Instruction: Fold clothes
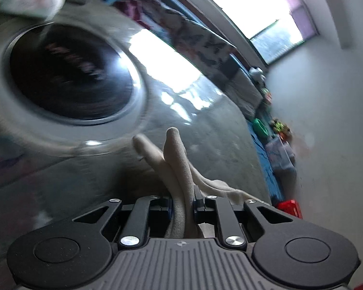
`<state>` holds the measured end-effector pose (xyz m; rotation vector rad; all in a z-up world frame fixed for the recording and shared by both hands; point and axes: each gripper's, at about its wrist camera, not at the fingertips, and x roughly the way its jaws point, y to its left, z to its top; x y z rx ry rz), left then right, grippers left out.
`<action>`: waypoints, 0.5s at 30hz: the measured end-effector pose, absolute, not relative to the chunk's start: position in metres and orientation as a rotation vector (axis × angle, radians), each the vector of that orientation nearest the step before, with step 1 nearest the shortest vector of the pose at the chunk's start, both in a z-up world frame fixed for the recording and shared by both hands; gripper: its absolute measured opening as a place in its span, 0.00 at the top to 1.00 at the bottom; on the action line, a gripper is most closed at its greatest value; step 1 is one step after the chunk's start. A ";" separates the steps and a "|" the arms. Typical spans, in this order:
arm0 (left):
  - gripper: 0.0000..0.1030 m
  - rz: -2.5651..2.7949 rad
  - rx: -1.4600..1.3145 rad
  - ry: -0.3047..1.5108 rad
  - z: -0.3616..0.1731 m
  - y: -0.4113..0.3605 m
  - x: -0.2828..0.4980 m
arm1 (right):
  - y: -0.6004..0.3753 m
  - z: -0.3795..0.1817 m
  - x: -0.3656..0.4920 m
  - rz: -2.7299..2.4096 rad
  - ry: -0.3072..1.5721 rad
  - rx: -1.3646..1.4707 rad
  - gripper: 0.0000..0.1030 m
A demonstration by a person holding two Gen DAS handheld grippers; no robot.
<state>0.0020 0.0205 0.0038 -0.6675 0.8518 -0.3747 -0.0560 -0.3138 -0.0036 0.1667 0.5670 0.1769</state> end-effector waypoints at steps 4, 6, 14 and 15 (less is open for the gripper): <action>0.85 -0.437 -0.615 0.852 0.010 -0.018 0.013 | -0.338 0.011 -0.061 0.104 0.533 0.146 0.90; 0.85 -0.468 -0.606 0.863 0.010 -0.038 0.021 | -0.352 0.017 -0.062 0.066 0.522 0.131 0.90; 0.85 -0.583 -0.571 0.899 0.009 -0.115 0.045 | -0.409 0.034 -0.055 -0.096 0.504 0.059 0.90; 0.85 -0.594 -0.570 0.906 0.007 -0.123 0.048 | -0.415 0.033 -0.053 -0.114 0.507 0.054 0.90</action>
